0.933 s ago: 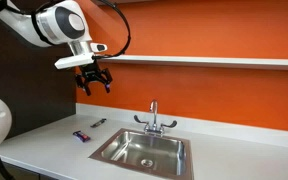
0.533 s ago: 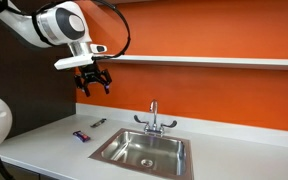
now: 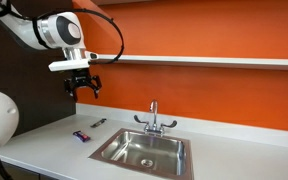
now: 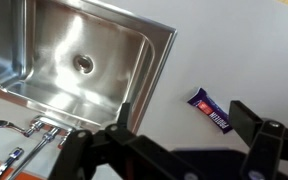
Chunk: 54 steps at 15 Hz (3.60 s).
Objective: Put the purple chocolate bar inside the sink
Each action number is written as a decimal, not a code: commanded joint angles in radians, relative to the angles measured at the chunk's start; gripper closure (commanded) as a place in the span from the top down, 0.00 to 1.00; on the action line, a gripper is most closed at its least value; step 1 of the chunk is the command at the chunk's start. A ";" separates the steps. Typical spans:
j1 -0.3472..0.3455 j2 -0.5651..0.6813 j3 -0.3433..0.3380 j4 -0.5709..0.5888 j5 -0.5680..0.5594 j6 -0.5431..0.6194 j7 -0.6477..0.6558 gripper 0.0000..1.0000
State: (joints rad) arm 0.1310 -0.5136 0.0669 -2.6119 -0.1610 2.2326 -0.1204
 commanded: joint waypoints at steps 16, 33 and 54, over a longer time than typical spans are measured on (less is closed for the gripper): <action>0.032 0.407 0.034 0.180 0.025 0.142 -0.049 1.00; 0.068 0.772 0.098 0.397 -0.011 0.204 -0.035 1.00; 0.064 0.921 0.083 0.487 0.001 0.207 -0.033 1.00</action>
State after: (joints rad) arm 0.2015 0.4072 0.1439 -2.1268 -0.1571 2.4426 -0.1553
